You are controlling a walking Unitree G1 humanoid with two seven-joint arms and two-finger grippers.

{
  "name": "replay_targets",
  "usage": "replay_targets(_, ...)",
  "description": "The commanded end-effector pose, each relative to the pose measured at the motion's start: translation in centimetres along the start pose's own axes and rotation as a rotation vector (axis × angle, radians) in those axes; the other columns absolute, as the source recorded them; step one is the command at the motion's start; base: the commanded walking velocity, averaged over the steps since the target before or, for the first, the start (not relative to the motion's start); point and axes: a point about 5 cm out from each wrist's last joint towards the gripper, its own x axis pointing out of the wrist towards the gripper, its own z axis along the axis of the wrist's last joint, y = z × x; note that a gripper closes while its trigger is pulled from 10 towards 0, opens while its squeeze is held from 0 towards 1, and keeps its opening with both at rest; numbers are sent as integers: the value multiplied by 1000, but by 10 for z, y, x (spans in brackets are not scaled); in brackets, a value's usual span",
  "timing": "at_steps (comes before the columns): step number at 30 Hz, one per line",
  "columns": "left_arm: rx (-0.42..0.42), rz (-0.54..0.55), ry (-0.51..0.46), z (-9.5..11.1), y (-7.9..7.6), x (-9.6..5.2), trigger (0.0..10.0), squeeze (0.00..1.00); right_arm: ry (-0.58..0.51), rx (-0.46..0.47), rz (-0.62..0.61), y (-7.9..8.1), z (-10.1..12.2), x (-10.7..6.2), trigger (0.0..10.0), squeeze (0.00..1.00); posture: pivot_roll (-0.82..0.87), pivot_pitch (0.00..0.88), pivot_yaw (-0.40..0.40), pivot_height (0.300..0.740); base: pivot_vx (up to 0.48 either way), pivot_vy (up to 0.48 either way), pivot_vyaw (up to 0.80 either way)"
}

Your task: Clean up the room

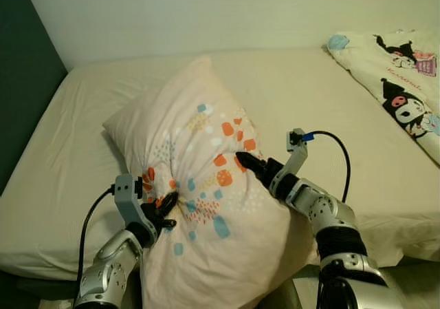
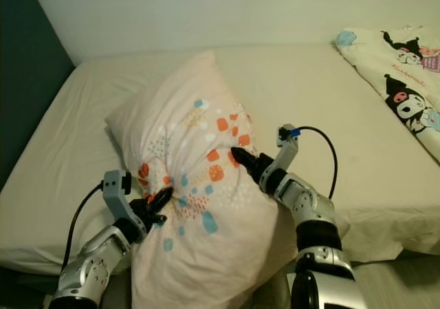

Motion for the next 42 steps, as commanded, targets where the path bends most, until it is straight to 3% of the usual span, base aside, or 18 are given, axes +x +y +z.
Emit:
replay_targets(1,-26,-5,-6,-1,-9,5,0,0,105,25,16,7,-26,7,0,0,-67,167,1,546,0,0,0)
replay_targets(4,-34,9,-45,7,-9,4,0,0,106,-12,-4,8,-28,6,0,0,-70,152,4,546,0,0,0)
replay_targets(6,-37,11,-105,19,-10,-1,0,0,48,-143,3,21,-21,7,0,0,-87,129,16,546,0,0,0)
replay_targets(8,-36,11,-126,24,-10,-4,0,0,16,-192,20,29,-16,7,0,0,-94,121,18,546,0,0,0)
replay_targets(12,-32,-6,-188,43,-15,-9,0,0,-62,-260,51,46,-4,6,0,0,-102,95,21,546,0,0,0)
replay_targets(14,-32,-6,-188,43,-15,-9,0,0,-62,-260,51,46,-4,6,0,0,-102,95,21,546,0,0,0)
replay_targets(16,15,-19,-259,65,-26,-11,0,0,-162,-299,65,65,12,2,0,0,-100,78,18,546,0,0,0)
replay_targets(17,56,-24,-270,73,-32,-9,7216,0,-225,-318,53,74,22,1,0,0,-98,74,17,546,0,0,0)
replay_targets(18,85,-27,-273,78,-36,-9,7216,0,-265,-328,42,80,29,-1,0,0,-98,71,15,546,0,0,0)
replay_targets(19,109,-25,-273,81,-41,-6,10000,0,-319,-357,-2,84,37,-1,0,0,-99,69,14,546,0,0,0)
replay_targets(20,109,-25,-273,81,-41,-6,10000,0,-319,-357,-2,84,37,-1,0,0,-99,69,14,546,0,0,0)
replay_targets(21,135,-24,-267,85,-46,-3,10000,0,-371,-392,-80,85,45,-2,3294,0,-100,65,13,546,0,0,0)
replay_targets(22,135,-24,-267,85,-46,-3,10000,0,-371,-392,-80,85,45,-2,3294,0,-100,65,13,546,0,0,0)
replay_targets(23,173,-26,-246,85,-49,-1,10000,0,-402,-456,-181,82,49,-7,10000,0,-102,59,12,546,0,0,0)
replay_targets(28,312,60,-248,85,-47,1,10000,0,-368,-642,-253,74,40,-13,10000,0,-104,51,13,546,0,0,0)
replay_targets(30,337,85,-255,82,-44,0,10000,0,-403,-665,-291,71,39,-20,10000,0,-111,45,19,546,0,0,0)
replay_targets(36,420,117,-259,78,-42,-3,10000,0,-440,-591,-450,54,34,-40,10000,0,-119,40,23,554,0,0,0)
replay_targets(42,502,97,-270,76,-50,-2,10000,0,-437,-635,-497,51,29,-47,10000,0,-133,37,34,579,0,0,0)
